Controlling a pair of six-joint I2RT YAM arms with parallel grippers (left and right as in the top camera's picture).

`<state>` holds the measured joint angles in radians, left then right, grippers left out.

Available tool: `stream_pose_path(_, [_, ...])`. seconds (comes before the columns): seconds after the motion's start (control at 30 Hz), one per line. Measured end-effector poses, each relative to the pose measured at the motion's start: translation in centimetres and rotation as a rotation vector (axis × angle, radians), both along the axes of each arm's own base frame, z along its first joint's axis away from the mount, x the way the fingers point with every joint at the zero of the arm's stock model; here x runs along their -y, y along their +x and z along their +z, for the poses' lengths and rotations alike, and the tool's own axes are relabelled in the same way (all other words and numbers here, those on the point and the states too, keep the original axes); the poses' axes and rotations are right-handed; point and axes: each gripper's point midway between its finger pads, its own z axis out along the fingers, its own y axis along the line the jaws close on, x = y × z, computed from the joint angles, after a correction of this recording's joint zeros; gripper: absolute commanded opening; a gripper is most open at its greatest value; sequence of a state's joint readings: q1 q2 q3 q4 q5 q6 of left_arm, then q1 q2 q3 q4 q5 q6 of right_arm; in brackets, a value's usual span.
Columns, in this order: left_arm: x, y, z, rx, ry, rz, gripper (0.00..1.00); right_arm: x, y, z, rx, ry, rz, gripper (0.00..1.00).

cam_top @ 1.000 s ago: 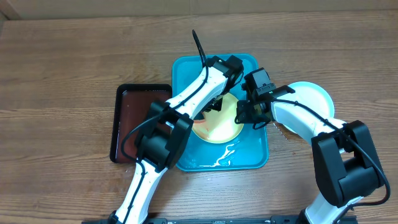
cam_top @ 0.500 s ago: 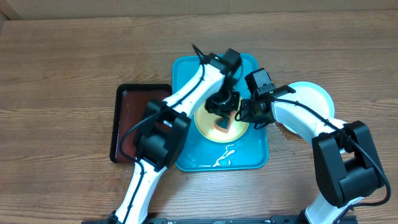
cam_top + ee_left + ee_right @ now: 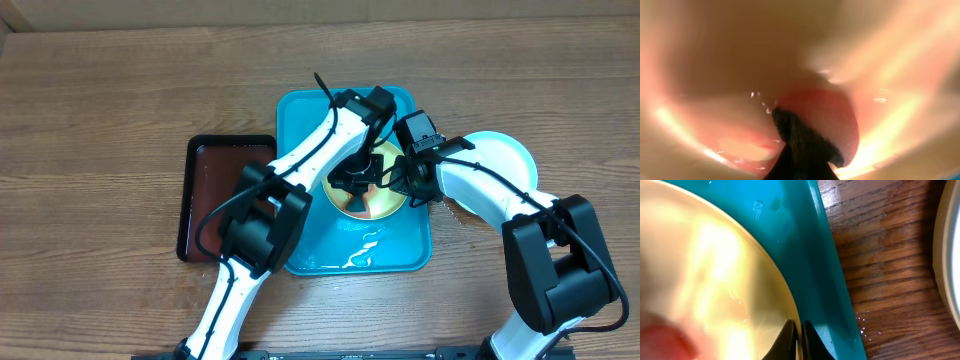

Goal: Clean dirty plates on tray and stack at the side
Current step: 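Scrub the yellow plate's red stain with the left gripper's sponge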

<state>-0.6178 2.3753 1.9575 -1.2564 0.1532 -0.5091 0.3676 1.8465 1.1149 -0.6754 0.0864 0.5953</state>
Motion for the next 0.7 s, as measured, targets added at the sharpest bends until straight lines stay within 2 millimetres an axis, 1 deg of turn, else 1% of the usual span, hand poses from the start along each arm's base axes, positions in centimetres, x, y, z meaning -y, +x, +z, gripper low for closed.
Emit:
stream_pose_path(0.1, [-1.4, 0.7, -0.1, 0.036, 0.073, 0.015, 0.04, 0.0, 0.0, 0.0, 0.0, 0.001, -0.003, 0.04])
stream_pose_path(0.2, [-3.4, 1.7, 0.0, 0.086, 0.17, 0.032, 0.04, 0.0, 0.0, 0.0, -0.001, 0.0, -0.003, 0.04])
stream_pose_path(0.27, [-5.0, 2.7, 0.1, 0.13, 0.239, 0.042, 0.04, 0.0, 0.0, 0.0, 0.0, -0.001, -0.003, 0.04])
stream_pose_path(0.37, [-5.8, 3.7, 0.4, 0.164, 0.262, 0.059, 0.04, -0.3, 0.0, 0.1, 0.003, 0.007, 0.004, 0.04])
stream_pose_path(0.47, [-5.7, 4.2, 0.6, 0.184, 0.26, 0.06, 0.04, -0.3, 0.0, 0.1, 0.002, 0.006, 0.005, 0.04])
stream_pose_path(0.53, [-5.0, 4.6, 0.5, 0.192, 0.217, 0.063, 0.04, -0.2, 0.0, 0.1, 0.003, 0.001, 0.003, 0.04])
stream_pose_path(0.6, [-3.7, 5.1, 0.3, 0.187, 0.129, 0.068, 0.04, -0.1, 0.0, 0.1, 0.003, -0.008, 0.001, 0.04])
stream_pose_path(0.7, [-1.1, 5.7, 0.4, 0.172, -0.028, 0.069, 0.04, 0.2, 0.1, 0.1, 0.006, -0.022, 0.002, 0.04])
